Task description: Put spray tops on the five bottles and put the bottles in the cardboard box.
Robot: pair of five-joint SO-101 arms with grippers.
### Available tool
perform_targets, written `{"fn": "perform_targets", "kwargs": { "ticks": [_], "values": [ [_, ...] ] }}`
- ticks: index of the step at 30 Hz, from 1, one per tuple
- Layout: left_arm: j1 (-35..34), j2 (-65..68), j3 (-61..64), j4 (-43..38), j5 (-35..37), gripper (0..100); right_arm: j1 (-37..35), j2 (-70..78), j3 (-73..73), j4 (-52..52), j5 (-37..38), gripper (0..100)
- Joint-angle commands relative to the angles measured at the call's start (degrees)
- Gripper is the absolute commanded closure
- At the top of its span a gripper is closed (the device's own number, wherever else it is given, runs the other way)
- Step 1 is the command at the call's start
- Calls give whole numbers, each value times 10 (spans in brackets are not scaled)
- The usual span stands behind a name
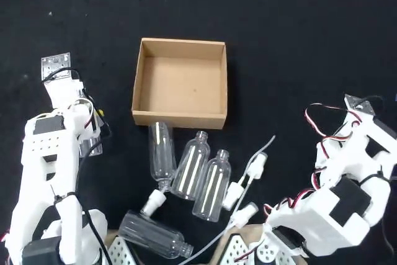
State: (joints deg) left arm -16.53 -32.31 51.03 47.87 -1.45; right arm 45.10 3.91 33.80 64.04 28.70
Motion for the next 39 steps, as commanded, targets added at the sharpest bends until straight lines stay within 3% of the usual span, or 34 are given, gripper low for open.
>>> {"fn": "perform_targets", "kwargs": {
  "ticks": [1,9,15,18,26,28,33,39],
  "values": [
    [-7,-9,-9,-6,2,931,-12,-13,3,-25,4,821],
    [-7,-9,-9,-5,2,931,-11,-13,17,-51,-3,830],
    [-7,-9,-9,-4,2,931,-11,-13,18,-45,-3,938],
    [-7,-9,-9,-4,2,931,-11,-22,13,-15,-2,989],
    [-7,-9,-9,-4,2,931,-31,-159,-107,136,-33,988],
    [-7,-9,-9,-4,2,931,-70,-211,-112,163,-64,988],
    [-7,-9,-8,-4,3,931,-250,-362,-126,199,-179,988],
    [-6,-11,-8,-4,5,931,-449,-489,-204,165,-258,988]
  ]
}}
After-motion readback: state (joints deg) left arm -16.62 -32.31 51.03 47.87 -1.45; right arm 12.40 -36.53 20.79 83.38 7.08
